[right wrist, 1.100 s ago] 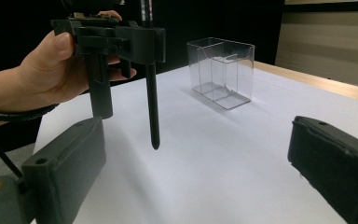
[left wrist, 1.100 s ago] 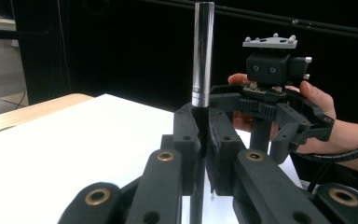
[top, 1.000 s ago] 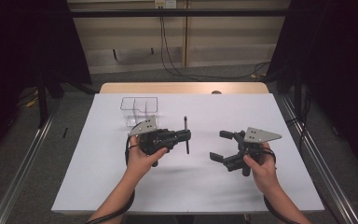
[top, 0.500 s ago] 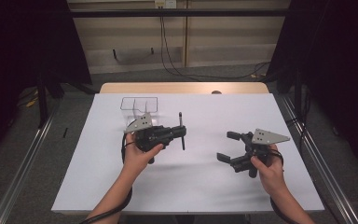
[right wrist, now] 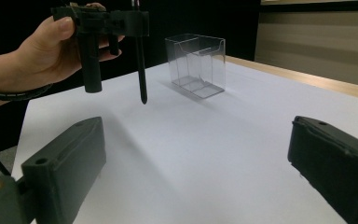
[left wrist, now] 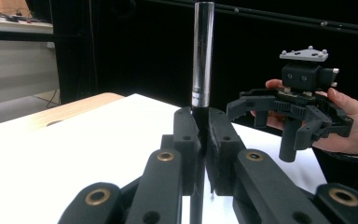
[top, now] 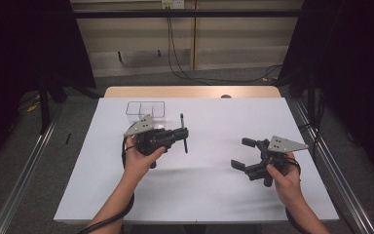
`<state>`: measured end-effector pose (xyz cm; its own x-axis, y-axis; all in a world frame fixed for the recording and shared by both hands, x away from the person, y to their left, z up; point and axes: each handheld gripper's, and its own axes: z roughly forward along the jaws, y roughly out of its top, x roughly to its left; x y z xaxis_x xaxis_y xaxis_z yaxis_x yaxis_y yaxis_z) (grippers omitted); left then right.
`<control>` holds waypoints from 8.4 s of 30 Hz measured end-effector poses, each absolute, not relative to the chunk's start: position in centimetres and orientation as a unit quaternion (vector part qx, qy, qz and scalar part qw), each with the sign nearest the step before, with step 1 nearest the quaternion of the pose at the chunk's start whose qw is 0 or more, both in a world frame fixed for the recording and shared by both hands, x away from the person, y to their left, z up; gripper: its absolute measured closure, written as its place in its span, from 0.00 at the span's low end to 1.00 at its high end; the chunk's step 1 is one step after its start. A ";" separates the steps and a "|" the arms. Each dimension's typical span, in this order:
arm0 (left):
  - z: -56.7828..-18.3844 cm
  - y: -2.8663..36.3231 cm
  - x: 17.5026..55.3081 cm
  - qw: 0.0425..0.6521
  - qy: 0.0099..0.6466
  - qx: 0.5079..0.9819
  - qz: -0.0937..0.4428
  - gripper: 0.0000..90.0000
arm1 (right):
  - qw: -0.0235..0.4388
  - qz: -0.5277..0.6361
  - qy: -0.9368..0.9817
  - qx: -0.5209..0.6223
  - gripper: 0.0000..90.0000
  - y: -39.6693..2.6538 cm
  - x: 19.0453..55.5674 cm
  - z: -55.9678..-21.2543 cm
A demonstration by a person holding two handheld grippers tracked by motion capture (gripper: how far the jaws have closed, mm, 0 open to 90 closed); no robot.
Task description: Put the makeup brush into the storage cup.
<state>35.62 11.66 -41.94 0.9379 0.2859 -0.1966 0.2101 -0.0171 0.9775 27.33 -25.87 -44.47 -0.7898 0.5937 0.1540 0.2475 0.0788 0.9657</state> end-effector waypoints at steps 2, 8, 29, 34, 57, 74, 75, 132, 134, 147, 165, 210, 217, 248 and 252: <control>-41.9 11.9 35.8 0.678 0.175 0.713 0.030 0.93 | 0.141 0.613 0.720 0.293 0.04 -26.1 27.3 -44.6; -42.0 12.3 36.2 0.677 0.182 0.712 0.037 0.93 | 0.147 0.612 0.717 0.300 0.04 -26.7 27.2 -44.8; -41.9 13.6 37.3 0.672 0.198 0.712 0.057 0.93 | 0.152 0.605 0.718 0.308 0.04 -28.5 26.7 -45.3; -42.1 13.9 37.5 0.670 0.204 0.712 0.061 0.93 | 0.154 0.606 0.716 0.310 0.04 -28.8 26.6 -45.3; -41.8 15.2 38.6 0.662 0.224 0.711 0.080 0.93 | 0.157 0.599 0.721 0.311 0.04 -29.5 26.1 -45.5; -41.8 16.0 39.5 0.656 0.237 0.710 0.092 0.93 | 0.161 0.592 0.725 0.314 0.04 -30.1 25.8 -45.6; -41.8 16.0 39.6 0.656 0.240 0.710 0.092 0.93 | 0.160 0.591 0.726 0.313 0.04 -30.2 25.8 -45.6; -40.1 18.1 41.6 0.638 0.268 0.711 0.126 0.93 | 0.175 0.587 0.726 0.313 0.04 -31.3 24.4 -46.0; -40.0 18.1 41.7 0.635 0.266 0.713 0.129 0.93 | 0.176 0.586 0.726 0.314 0.04 -31.3 24.3 -46.0; -39.4 18.6 42.3 0.637 0.270 0.709 0.136 0.93 | 0.178 0.583 0.728 0.313 0.04 -31.4 23.9 -46.1; -38.7 19.0 42.9 0.636 0.275 0.705 0.150 0.93 | 0.177 0.582 0.730 0.310 0.04 -31.4 24.0 -46.2; -36.9 19.4 44.6 0.631 0.287 0.699 0.173 0.93 | 0.177 0.585 0.730 0.306 0.04 -31.4 24.0 -46.2; -36.7 19.4 44.9 0.631 0.290 0.698 0.174 0.93 | 0.176 0.585 0.730 0.306 0.04 -31.4 24.0 -46.2; -36.0 19.6 46.3 0.629 0.303 0.691 0.188 0.93 | 0.175 0.583 0.734 0.303 0.04 -31.2 24.0 -46.3; -36.2 19.7 46.5 0.626 0.306 0.691 0.192 0.93 | 0.175 0.583 0.733 0.302 0.04 -31.3 24.0 -46.3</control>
